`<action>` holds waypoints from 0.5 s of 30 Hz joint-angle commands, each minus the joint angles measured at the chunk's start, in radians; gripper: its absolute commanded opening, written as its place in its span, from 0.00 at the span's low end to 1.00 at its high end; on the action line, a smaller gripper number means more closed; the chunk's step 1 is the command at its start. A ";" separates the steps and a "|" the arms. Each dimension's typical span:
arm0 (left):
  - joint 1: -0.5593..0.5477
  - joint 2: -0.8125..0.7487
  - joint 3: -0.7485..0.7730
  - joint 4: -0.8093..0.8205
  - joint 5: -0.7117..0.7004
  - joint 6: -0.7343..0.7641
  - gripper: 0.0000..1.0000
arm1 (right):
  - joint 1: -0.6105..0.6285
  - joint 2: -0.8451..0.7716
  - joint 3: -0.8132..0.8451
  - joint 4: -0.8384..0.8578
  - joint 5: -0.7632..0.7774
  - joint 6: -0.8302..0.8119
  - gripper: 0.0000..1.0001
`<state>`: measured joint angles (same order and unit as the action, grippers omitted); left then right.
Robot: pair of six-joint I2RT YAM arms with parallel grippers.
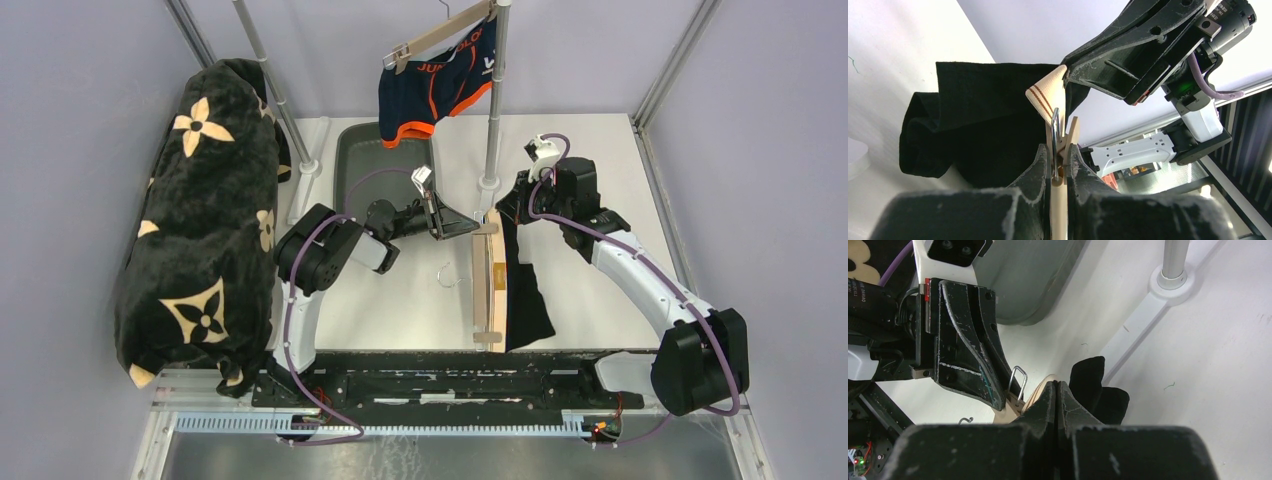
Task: Clip the underwear to the hanger
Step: Clamp the underwear onto the hanger.
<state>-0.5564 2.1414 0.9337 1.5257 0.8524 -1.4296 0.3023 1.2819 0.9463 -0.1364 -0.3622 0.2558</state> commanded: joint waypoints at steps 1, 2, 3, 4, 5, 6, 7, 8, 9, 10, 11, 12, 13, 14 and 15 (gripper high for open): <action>-0.017 -0.037 0.015 0.203 0.040 -0.007 0.06 | -0.011 -0.021 0.054 0.078 0.012 -0.016 0.00; -0.018 -0.035 0.016 0.204 0.040 -0.008 0.17 | -0.011 -0.021 0.054 0.077 0.014 -0.016 0.00; -0.017 -0.033 0.017 0.204 0.038 -0.008 0.26 | -0.012 -0.024 0.054 0.077 0.014 -0.018 0.00; -0.017 -0.032 0.018 0.204 0.037 -0.008 0.32 | -0.013 -0.025 0.053 0.074 0.014 -0.018 0.01; -0.018 -0.031 0.018 0.204 0.037 -0.007 0.38 | -0.012 -0.026 0.052 0.074 0.014 -0.019 0.01; -0.017 -0.031 0.019 0.204 0.038 -0.008 0.43 | -0.013 -0.028 0.052 0.072 0.014 -0.020 0.00; -0.017 -0.031 0.021 0.204 0.039 -0.007 0.47 | -0.013 -0.028 0.051 0.072 0.014 -0.020 0.00; -0.018 -0.032 0.021 0.204 0.041 -0.005 0.49 | -0.014 -0.029 0.050 0.072 0.014 -0.019 0.00; -0.019 -0.031 0.023 0.205 0.044 -0.005 0.51 | -0.014 -0.029 0.049 0.073 0.014 -0.019 0.01; -0.018 -0.031 0.022 0.204 0.043 -0.004 0.51 | -0.014 -0.029 0.050 0.073 0.014 -0.019 0.00; -0.019 -0.031 0.025 0.204 0.043 -0.003 0.51 | -0.014 -0.028 0.050 0.074 0.013 -0.020 0.00; -0.019 -0.031 0.024 0.204 0.042 -0.003 0.51 | -0.014 -0.027 0.049 0.075 0.013 -0.019 0.00; -0.019 -0.030 0.025 0.204 0.042 -0.003 0.51 | -0.013 -0.026 0.050 0.076 0.012 -0.018 0.00; -0.019 -0.031 0.026 0.204 0.042 -0.003 0.51 | -0.014 -0.024 0.052 0.076 0.011 -0.018 0.00; -0.020 -0.032 0.027 0.204 0.043 -0.003 0.51 | -0.014 -0.022 0.052 0.075 0.011 -0.018 0.00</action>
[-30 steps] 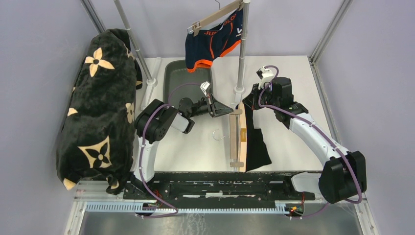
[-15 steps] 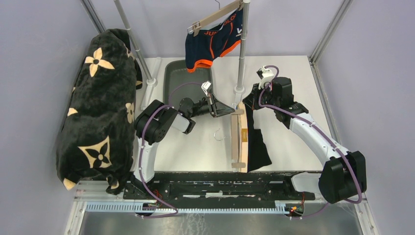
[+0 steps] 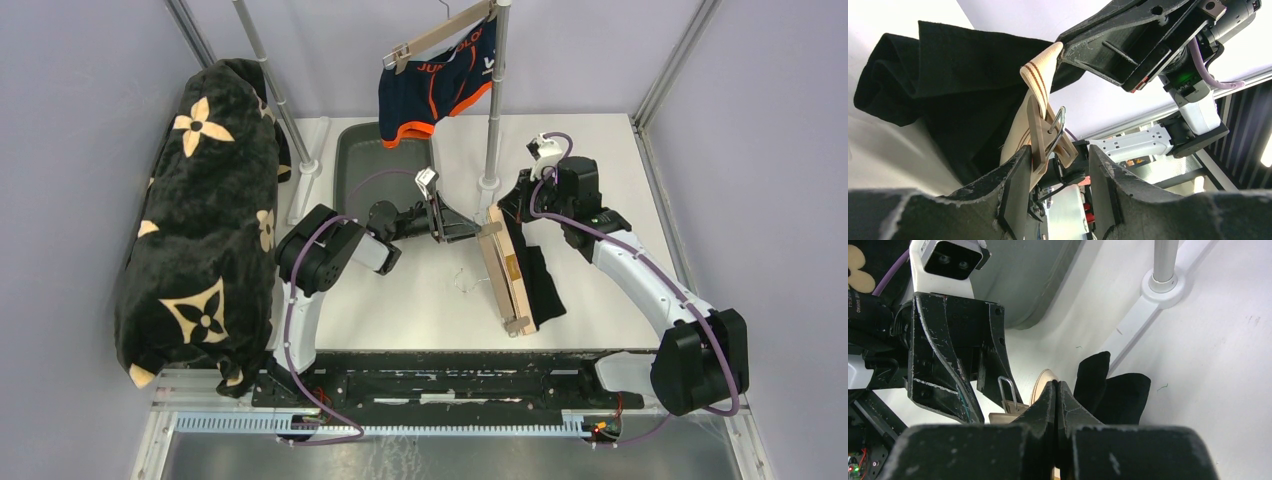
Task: Clip the underwear to the hanger
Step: Clamp the underwear onto the hanger.
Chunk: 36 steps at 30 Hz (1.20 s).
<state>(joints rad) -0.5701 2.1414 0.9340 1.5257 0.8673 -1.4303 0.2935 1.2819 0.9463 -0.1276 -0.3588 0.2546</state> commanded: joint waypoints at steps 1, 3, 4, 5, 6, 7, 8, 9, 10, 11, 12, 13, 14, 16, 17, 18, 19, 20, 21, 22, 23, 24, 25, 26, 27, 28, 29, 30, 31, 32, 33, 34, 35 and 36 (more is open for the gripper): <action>-0.007 -0.032 0.026 0.204 0.028 -0.002 0.51 | -0.004 -0.020 0.053 0.069 0.007 -0.016 0.00; -0.010 -0.032 0.028 0.204 0.026 -0.003 0.50 | -0.005 -0.015 0.054 0.070 0.005 -0.014 0.00; -0.012 -0.032 0.031 0.205 0.024 -0.003 0.50 | -0.005 -0.012 0.055 0.070 0.002 -0.014 0.00; -0.013 -0.032 0.033 0.205 0.023 -0.004 0.49 | -0.004 -0.007 0.058 0.069 -0.005 -0.012 0.01; -0.015 -0.030 0.035 0.205 0.021 -0.005 0.49 | -0.006 -0.004 0.060 0.069 -0.007 -0.006 0.04; -0.018 -0.027 0.037 0.205 0.017 -0.006 0.47 | -0.005 0.000 0.063 0.067 -0.009 -0.004 0.11; -0.017 -0.024 0.039 0.205 0.013 -0.009 0.45 | -0.005 0.002 0.068 0.062 -0.010 0.000 0.20; -0.018 -0.020 0.042 0.204 0.009 -0.013 0.42 | -0.005 0.002 0.070 0.057 -0.006 0.002 0.26; -0.019 -0.016 0.045 0.204 0.006 -0.014 0.37 | -0.004 0.000 0.072 0.056 -0.004 0.004 0.31; -0.020 -0.011 0.049 0.204 0.004 -0.018 0.32 | -0.004 -0.001 0.073 0.054 -0.003 0.004 0.33; -0.020 -0.007 0.053 0.204 0.003 -0.021 0.30 | -0.006 -0.002 0.075 0.051 -0.003 0.004 0.36; -0.021 -0.004 0.056 0.204 0.003 -0.023 0.29 | -0.006 -0.003 0.077 0.046 0.001 0.005 0.42; -0.020 -0.002 0.055 0.203 0.001 -0.025 0.29 | -0.005 -0.004 0.079 0.040 0.007 0.004 0.47; -0.022 0.000 0.054 0.205 -0.005 -0.025 0.29 | -0.005 -0.009 0.085 0.027 0.028 0.006 0.54; -0.021 0.000 0.053 0.204 -0.010 -0.027 0.29 | -0.005 -0.013 0.086 0.017 0.049 0.009 0.56; -0.021 0.001 0.050 0.204 -0.016 -0.029 0.29 | -0.005 -0.021 0.089 0.001 0.068 0.013 0.57; -0.021 0.002 0.049 0.203 -0.021 -0.033 0.29 | -0.005 -0.033 0.091 -0.016 0.088 0.014 0.57; -0.022 0.004 0.048 0.201 -0.025 -0.036 0.29 | -0.005 -0.046 0.090 -0.036 0.112 0.021 0.57; -0.021 0.006 0.048 0.196 -0.032 -0.040 0.29 | -0.005 -0.066 0.087 -0.063 0.127 0.026 0.57; -0.021 0.008 0.048 0.193 -0.039 -0.041 0.29 | -0.004 -0.083 0.078 -0.084 0.138 0.032 0.58; -0.021 0.010 0.048 0.187 -0.045 -0.041 0.29 | -0.003 -0.103 0.061 -0.099 0.147 0.041 0.58; -0.022 0.011 0.047 0.178 -0.052 -0.042 0.29 | 0.001 -0.126 0.039 -0.106 0.151 0.051 0.58; -0.020 0.012 0.046 0.167 -0.060 -0.041 0.29 | 0.008 -0.148 0.013 -0.113 0.154 0.060 0.58; -0.021 0.012 0.045 0.160 -0.065 -0.038 0.29 | 0.016 -0.169 -0.011 -0.121 0.161 0.068 0.58; -0.021 0.013 0.046 0.153 -0.070 -0.038 0.29 | 0.028 -0.189 -0.032 -0.129 0.169 0.067 0.58; -0.020 0.015 0.045 0.146 -0.076 -0.037 0.29 | 0.041 -0.205 -0.050 -0.145 0.178 0.065 0.59; -0.020 0.018 0.046 0.142 -0.080 -0.036 0.29 | 0.057 -0.218 -0.061 -0.161 0.194 0.061 0.61; -0.019 0.020 0.049 0.134 -0.085 -0.035 0.29 | 0.073 -0.224 -0.071 -0.180 0.213 0.061 0.62; -0.019 0.025 0.056 0.120 -0.090 -0.034 0.29 | 0.091 -0.225 -0.082 -0.194 0.224 0.062 0.62; -0.018 0.029 0.065 0.105 -0.095 -0.033 0.29 | 0.110 -0.221 -0.091 -0.199 0.231 0.064 0.62; -0.016 0.035 0.075 0.092 -0.100 -0.036 0.29 | 0.133 -0.215 -0.100 -0.206 0.241 0.065 0.62; -0.014 0.042 0.083 0.087 -0.103 -0.045 0.29 | 0.158 -0.207 -0.109 -0.214 0.258 0.064 0.62; -0.013 0.049 0.095 0.081 -0.102 -0.053 0.28 | 0.183 -0.201 -0.118 -0.220 0.278 0.064 0.62; -0.010 0.056 0.107 0.075 -0.103 -0.065 0.29 | 0.209 -0.195 -0.131 -0.219 0.301 0.066 0.63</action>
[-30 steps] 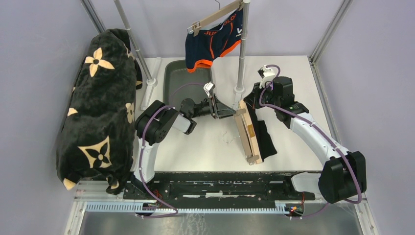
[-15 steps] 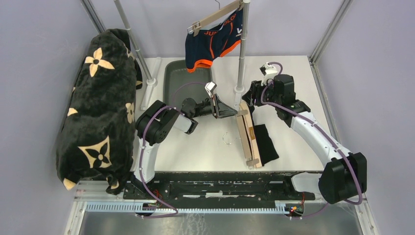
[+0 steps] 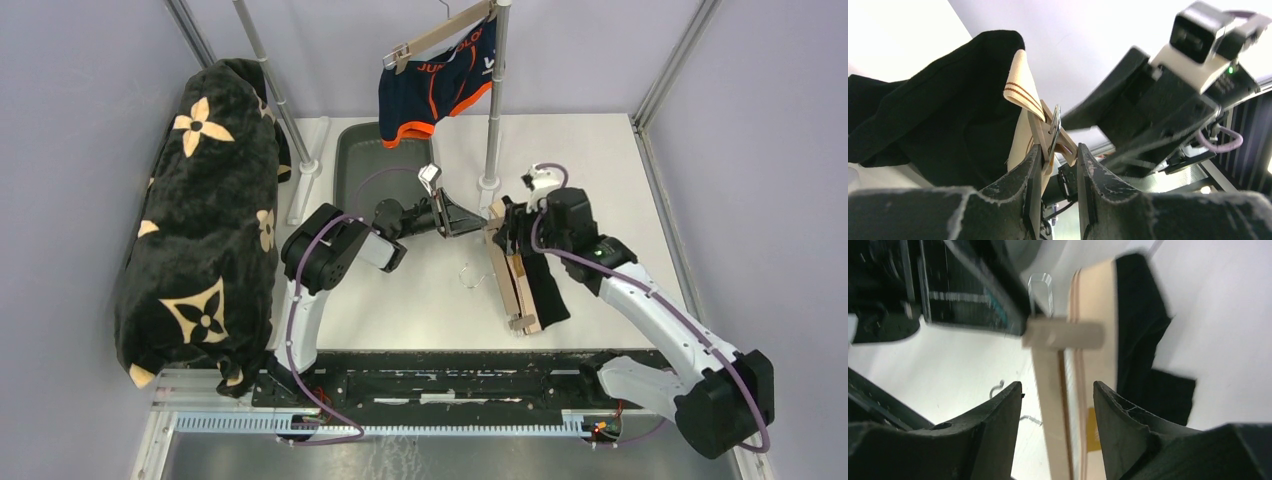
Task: Clip the underwear to the hanger
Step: Clamp the underwear onto the hanger, then place the hanger at the clothesline.
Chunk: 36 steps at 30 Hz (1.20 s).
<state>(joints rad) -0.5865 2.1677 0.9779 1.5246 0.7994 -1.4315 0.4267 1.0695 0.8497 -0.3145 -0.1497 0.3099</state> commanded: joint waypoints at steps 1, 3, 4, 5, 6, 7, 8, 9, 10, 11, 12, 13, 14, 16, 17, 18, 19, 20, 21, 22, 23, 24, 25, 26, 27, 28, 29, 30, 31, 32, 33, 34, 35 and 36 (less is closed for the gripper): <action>0.009 0.031 0.069 0.064 -0.038 -0.065 0.28 | 0.100 0.019 -0.048 -0.028 0.118 0.012 0.63; 0.012 0.031 0.084 0.031 -0.040 -0.055 0.28 | 0.142 0.019 -0.074 -0.015 0.169 0.011 0.64; 0.013 0.031 0.090 0.011 -0.040 -0.046 0.28 | 0.155 0.023 -0.078 -0.014 0.184 0.012 0.64; 0.013 0.029 0.095 -0.009 -0.043 -0.038 0.28 | 0.175 0.028 -0.078 -0.016 0.203 0.011 0.64; 0.013 0.029 0.100 -0.022 -0.043 -0.034 0.28 | 0.189 0.034 -0.079 -0.020 0.223 0.011 0.64; 0.013 0.029 0.105 -0.026 -0.042 -0.034 0.29 | 0.202 0.041 -0.080 -0.021 0.246 0.008 0.64; 0.013 0.029 0.109 -0.029 -0.041 -0.036 0.28 | 0.213 0.048 -0.079 -0.023 0.269 0.005 0.64; 0.012 0.027 0.111 -0.030 -0.042 -0.038 0.28 | 0.223 0.055 -0.077 -0.024 0.293 0.001 0.64; 0.013 0.025 0.110 -0.031 -0.042 -0.039 0.29 | 0.232 0.064 -0.073 -0.027 0.316 -0.001 0.64; 0.013 0.023 0.108 -0.031 -0.043 -0.041 0.29 | 0.242 0.073 -0.068 -0.027 0.337 -0.005 0.64; 0.012 0.018 0.105 -0.032 -0.044 -0.041 0.29 | 0.250 0.081 -0.065 -0.025 0.352 -0.007 0.65; 0.013 0.014 0.102 -0.034 -0.044 -0.040 0.29 | 0.258 0.090 -0.062 -0.023 0.366 -0.007 0.65; 0.012 0.010 0.097 -0.035 -0.045 -0.039 0.29 | 0.267 0.100 -0.055 -0.019 0.385 -0.006 0.65; 0.013 0.002 0.089 -0.038 -0.049 -0.038 0.29 | 0.287 0.119 -0.044 -0.015 0.431 -0.009 0.65; 0.013 0.000 0.086 -0.037 -0.049 -0.038 0.29 | 0.295 0.129 -0.038 -0.015 0.451 -0.009 0.65; 0.013 -0.002 0.083 -0.037 -0.049 -0.038 0.29 | 0.302 0.140 -0.030 -0.015 0.470 -0.009 0.65; 0.013 -0.003 0.082 -0.038 -0.050 -0.039 0.29 | 0.311 0.151 -0.022 -0.015 0.483 -0.009 0.65; 0.013 -0.003 0.082 -0.037 -0.051 -0.040 0.29 | 0.318 0.162 -0.013 -0.015 0.500 -0.009 0.64; 0.013 -0.002 0.081 -0.035 -0.051 -0.043 0.29 | 0.327 0.173 -0.006 -0.015 0.520 -0.006 0.64; 0.013 -0.002 0.081 -0.029 -0.051 -0.047 0.29 | 0.336 0.185 -0.003 -0.009 0.541 -0.002 0.63; 0.012 -0.003 0.079 -0.025 -0.051 -0.051 0.29 | 0.342 0.193 -0.001 -0.005 0.560 0.002 0.62; 0.013 -0.003 0.080 -0.024 -0.051 -0.053 0.29 | 0.348 0.200 0.002 -0.002 0.579 0.007 0.60; 0.012 -0.004 0.078 -0.022 -0.050 -0.055 0.29 | 0.354 0.206 0.003 0.002 0.598 0.012 0.58; 0.013 -0.005 0.076 -0.023 -0.051 -0.057 0.29 | 0.359 0.212 0.005 0.004 0.616 0.018 0.55; 0.013 -0.006 0.077 -0.023 -0.053 -0.058 0.29 | 0.363 0.215 0.006 0.006 0.633 0.023 0.53; 0.013 -0.007 0.076 -0.021 -0.053 -0.059 0.29 | 0.367 0.217 0.006 0.010 0.644 0.029 0.50; 0.013 -0.008 0.076 -0.020 -0.054 -0.060 0.29 | 0.370 0.217 0.004 0.014 0.654 0.035 0.48; 0.013 -0.008 0.075 -0.020 -0.054 -0.060 0.29 | 0.373 0.218 0.003 0.019 0.662 0.037 0.45; 0.013 -0.008 0.074 -0.019 -0.054 -0.061 0.29 | 0.377 0.218 0.002 0.022 0.674 0.040 0.43; 0.013 -0.008 0.073 -0.018 -0.055 -0.062 0.29 | 0.379 0.218 0.000 0.022 0.689 0.042 0.41; 0.013 -0.007 0.072 -0.016 -0.058 -0.064 0.29 | 0.383 0.218 0.000 0.021 0.697 0.045 0.38; 0.013 -0.008 0.071 -0.015 -0.058 -0.065 0.29 | 0.385 0.216 0.001 0.018 0.708 0.047 0.36; 0.013 -0.007 0.072 -0.014 -0.060 -0.064 0.30 | 0.386 0.213 0.001 0.017 0.713 0.049 0.33; 0.011 -0.006 0.074 -0.014 -0.060 -0.066 0.32 | 0.386 0.207 -0.001 0.017 0.714 0.050 0.30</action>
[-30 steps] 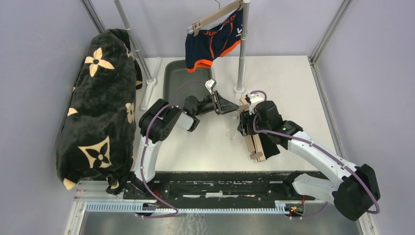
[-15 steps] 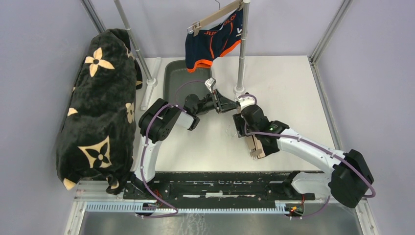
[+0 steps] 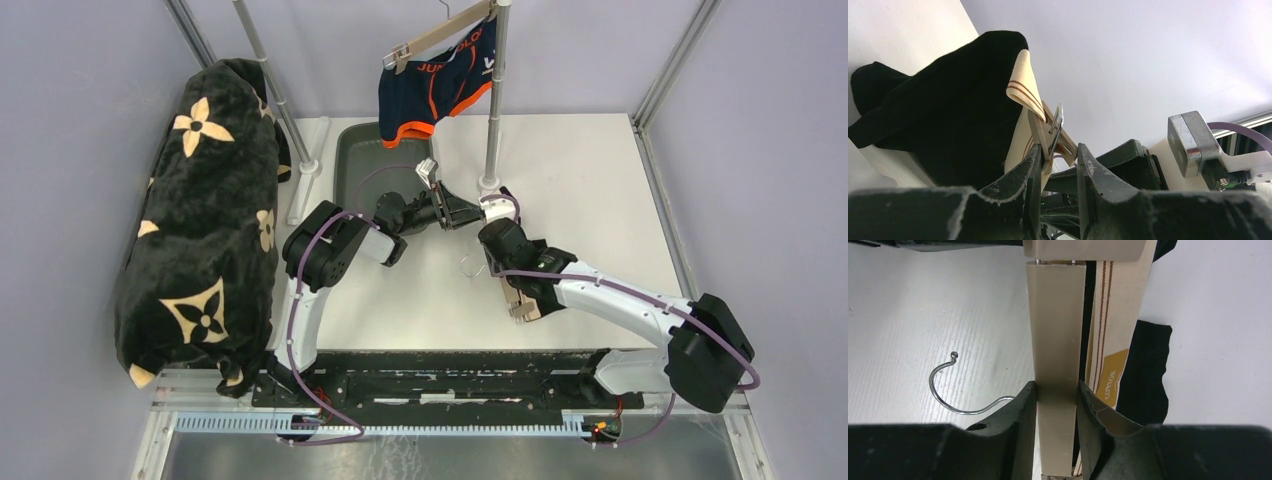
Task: Clip the underwear to the hanger
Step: Place the hanger at the clothesline.
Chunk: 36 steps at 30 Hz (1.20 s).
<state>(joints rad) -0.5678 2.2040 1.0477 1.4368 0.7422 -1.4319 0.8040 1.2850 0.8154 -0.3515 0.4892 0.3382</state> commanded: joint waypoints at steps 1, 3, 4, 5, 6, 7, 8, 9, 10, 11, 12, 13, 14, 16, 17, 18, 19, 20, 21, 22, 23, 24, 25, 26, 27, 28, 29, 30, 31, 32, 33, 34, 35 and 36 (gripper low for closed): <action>-0.007 -0.043 0.007 0.074 -0.003 -0.065 0.34 | 0.009 -0.015 0.034 0.054 0.080 0.024 0.27; -0.007 -0.040 0.012 0.080 -0.005 -0.071 0.38 | 0.009 -0.033 0.035 0.049 0.083 0.024 0.24; -0.006 -0.039 0.015 0.086 -0.006 -0.072 0.42 | 0.009 -0.043 0.036 0.045 0.081 0.023 0.22; -0.005 -0.037 0.019 0.093 -0.007 -0.074 0.46 | 0.009 -0.051 0.035 0.045 0.080 0.022 0.21; -0.003 -0.034 0.023 0.102 -0.010 -0.077 0.50 | 0.009 -0.061 0.035 0.043 0.078 0.021 0.21; -0.001 -0.030 0.028 0.114 -0.012 -0.081 0.55 | 0.010 -0.069 0.036 0.040 0.076 0.021 0.21; 0.003 -0.022 0.036 0.128 -0.012 -0.085 0.61 | 0.010 -0.078 0.035 0.037 0.075 0.023 0.20; 0.009 -0.015 0.045 0.145 -0.012 -0.092 0.63 | 0.009 -0.086 0.034 0.037 0.072 0.025 0.20; 0.015 -0.001 0.053 0.165 -0.013 -0.108 0.64 | 0.009 -0.095 0.037 0.034 0.066 0.025 0.20; 0.026 0.010 0.058 0.196 -0.015 -0.128 0.65 | 0.009 -0.103 0.039 0.033 0.066 0.026 0.20; 0.035 0.017 0.062 0.221 -0.017 -0.142 0.65 | 0.009 -0.109 0.040 0.031 0.067 0.029 0.19; 0.047 0.020 0.059 0.248 -0.020 -0.155 0.66 | 0.009 -0.117 0.042 0.029 0.069 0.029 0.19; 0.062 0.018 0.050 0.277 -0.024 -0.171 0.66 | 0.008 -0.125 0.046 0.024 0.072 0.029 0.19; 0.093 -0.011 0.016 0.292 -0.022 -0.163 0.67 | 0.004 -0.135 0.061 0.010 0.073 0.030 0.19; 0.106 -0.039 -0.012 0.293 -0.024 -0.141 0.67 | 0.001 -0.139 0.073 0.003 0.071 0.030 0.19; 0.120 -0.069 -0.043 0.292 -0.026 -0.118 0.68 | -0.003 -0.140 0.084 -0.005 0.071 0.029 0.20; 0.130 -0.102 -0.070 0.292 -0.026 -0.098 0.68 | -0.007 -0.139 0.098 -0.011 0.073 0.030 0.20; 0.138 -0.128 -0.095 0.292 -0.024 -0.082 0.68 | -0.013 -0.132 0.113 -0.022 0.075 0.032 0.19; 0.143 -0.157 -0.116 0.293 -0.021 -0.070 0.68 | -0.019 -0.125 0.130 -0.031 0.079 0.035 0.19; 0.145 -0.181 -0.137 0.293 -0.017 -0.055 0.68 | -0.026 -0.117 0.145 -0.040 0.085 0.041 0.19; 0.144 -0.204 -0.163 0.293 -0.019 -0.042 0.68 | -0.035 -0.107 0.168 -0.054 0.085 0.050 0.19; 0.145 -0.227 -0.189 0.293 -0.021 -0.030 0.68 | -0.049 -0.097 0.193 -0.069 0.084 0.059 0.19; 0.144 -0.257 -0.221 0.293 -0.027 -0.016 0.68 | -0.059 -0.083 0.219 -0.084 0.083 0.068 0.19; 0.144 -0.279 -0.252 0.293 -0.035 0.003 0.68 | -0.067 -0.073 0.243 -0.095 0.079 0.074 0.19; 0.142 -0.303 -0.287 0.292 -0.047 0.023 0.68 | -0.078 -0.060 0.276 -0.107 0.072 0.080 0.19; 0.139 -0.327 -0.337 0.292 -0.070 0.051 0.68 | -0.085 -0.050 0.296 -0.116 0.070 0.087 0.19; 0.134 -0.349 -0.361 0.293 -0.085 0.075 0.68 | -0.095 -0.039 0.319 -0.125 0.069 0.098 0.19; 0.129 -0.371 -0.400 0.292 -0.108 0.103 0.68 | -0.103 -0.028 0.338 -0.131 0.066 0.108 0.19; 0.123 -0.389 -0.442 0.291 -0.134 0.128 0.67 | -0.111 -0.021 0.351 -0.134 0.061 0.120 0.19; 0.116 -0.407 -0.471 0.292 -0.173 0.148 0.67 | -0.121 -0.014 0.363 -0.137 0.055 0.134 0.19; 0.109 -0.422 -0.499 0.292 -0.201 0.169 0.67 | -0.131 -0.007 0.372 -0.139 0.047 0.150 0.19; 0.101 -0.434 -0.519 0.292 -0.228 0.191 0.67 | -0.140 -0.002 0.380 -0.139 0.034 0.164 0.19; 0.091 -0.445 -0.538 0.292 -0.252 0.212 0.66 | -0.149 0.003 0.386 -0.136 0.019 0.177 0.18; 0.081 -0.453 -0.554 0.292 -0.275 0.228 0.66 | -0.157 0.008 0.391 -0.132 0.005 0.187 0.18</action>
<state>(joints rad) -0.4576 1.8076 0.5476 1.5291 0.5964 -1.3571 0.6762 1.2793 1.1427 -0.4915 0.5213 0.4568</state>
